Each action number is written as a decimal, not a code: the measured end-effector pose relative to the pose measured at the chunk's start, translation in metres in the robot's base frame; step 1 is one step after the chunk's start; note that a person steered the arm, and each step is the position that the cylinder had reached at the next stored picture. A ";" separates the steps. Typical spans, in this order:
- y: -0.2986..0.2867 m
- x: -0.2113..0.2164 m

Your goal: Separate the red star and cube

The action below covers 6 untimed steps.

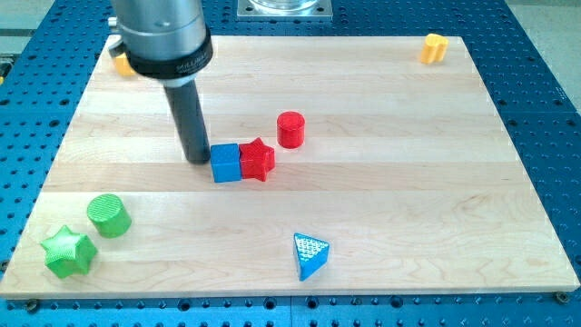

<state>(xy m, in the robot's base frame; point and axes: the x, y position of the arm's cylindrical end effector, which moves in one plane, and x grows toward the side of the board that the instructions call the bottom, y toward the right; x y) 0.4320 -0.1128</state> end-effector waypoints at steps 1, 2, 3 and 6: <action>0.011 -0.012; 0.045 0.002; 0.051 0.017; 0.044 0.069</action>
